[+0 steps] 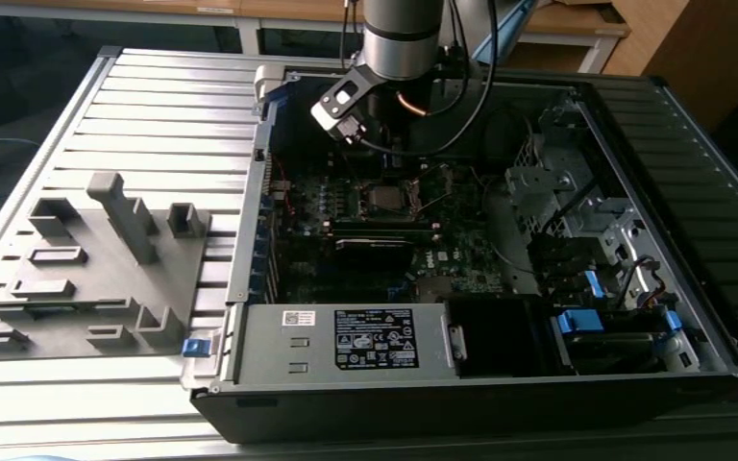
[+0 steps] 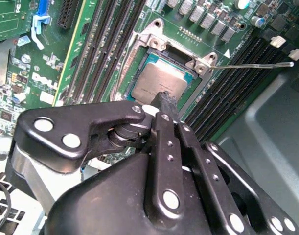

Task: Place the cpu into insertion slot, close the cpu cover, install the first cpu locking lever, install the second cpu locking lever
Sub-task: 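Place the cpu into insertion slot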

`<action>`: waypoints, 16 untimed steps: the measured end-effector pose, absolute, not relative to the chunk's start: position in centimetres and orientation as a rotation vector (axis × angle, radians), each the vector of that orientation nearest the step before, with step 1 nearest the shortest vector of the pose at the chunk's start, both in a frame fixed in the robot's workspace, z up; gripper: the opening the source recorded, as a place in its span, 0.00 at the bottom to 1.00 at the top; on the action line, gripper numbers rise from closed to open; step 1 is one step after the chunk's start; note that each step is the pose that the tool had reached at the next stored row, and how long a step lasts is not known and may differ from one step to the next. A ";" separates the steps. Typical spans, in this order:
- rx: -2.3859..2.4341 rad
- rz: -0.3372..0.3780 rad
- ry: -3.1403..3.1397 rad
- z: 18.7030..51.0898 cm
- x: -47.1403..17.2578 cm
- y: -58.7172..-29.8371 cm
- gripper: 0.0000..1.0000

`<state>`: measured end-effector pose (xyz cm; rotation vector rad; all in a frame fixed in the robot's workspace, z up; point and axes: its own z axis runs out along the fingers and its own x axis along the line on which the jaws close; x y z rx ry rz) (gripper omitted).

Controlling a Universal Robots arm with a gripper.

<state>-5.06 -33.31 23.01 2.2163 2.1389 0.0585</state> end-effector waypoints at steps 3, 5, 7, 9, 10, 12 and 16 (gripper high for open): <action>2.216 0.058 2.139 23.0 -5.1 -33.3 0.11; 2.216 0.059 2.139 23.0 -5.1 -33.3 0.11; 2.216 0.059 2.139 22.9 -5.1 -33.3 0.11; 2.216 0.058 2.139 22.9 -5.1 -33.3 0.11; 2.216 0.058 2.139 22.9 -5.1 -33.3 0.11; 2.216 0.058 2.139 22.8 -5.1 -33.3 0.11; 2.216 0.058 2.139 22.5 -5.1 -33.3 0.11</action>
